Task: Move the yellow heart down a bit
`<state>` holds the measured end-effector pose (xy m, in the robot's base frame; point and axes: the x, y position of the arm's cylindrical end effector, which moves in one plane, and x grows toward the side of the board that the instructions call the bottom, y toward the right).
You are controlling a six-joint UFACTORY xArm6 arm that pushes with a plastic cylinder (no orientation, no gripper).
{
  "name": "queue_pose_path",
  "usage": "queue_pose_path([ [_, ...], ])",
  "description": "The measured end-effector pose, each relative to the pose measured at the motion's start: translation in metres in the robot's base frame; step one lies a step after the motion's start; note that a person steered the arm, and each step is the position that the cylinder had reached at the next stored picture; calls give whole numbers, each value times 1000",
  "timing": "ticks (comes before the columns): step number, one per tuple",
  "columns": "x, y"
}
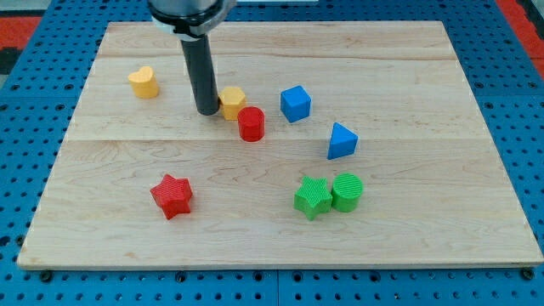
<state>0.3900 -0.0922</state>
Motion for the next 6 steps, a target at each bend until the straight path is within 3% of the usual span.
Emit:
queue_pose_path([
  [1,-38,-32],
  [2,-63,-15],
  [3,-118,-34],
  [4,-83,-95],
  [5,-8,-64],
  [6,16,-89],
])
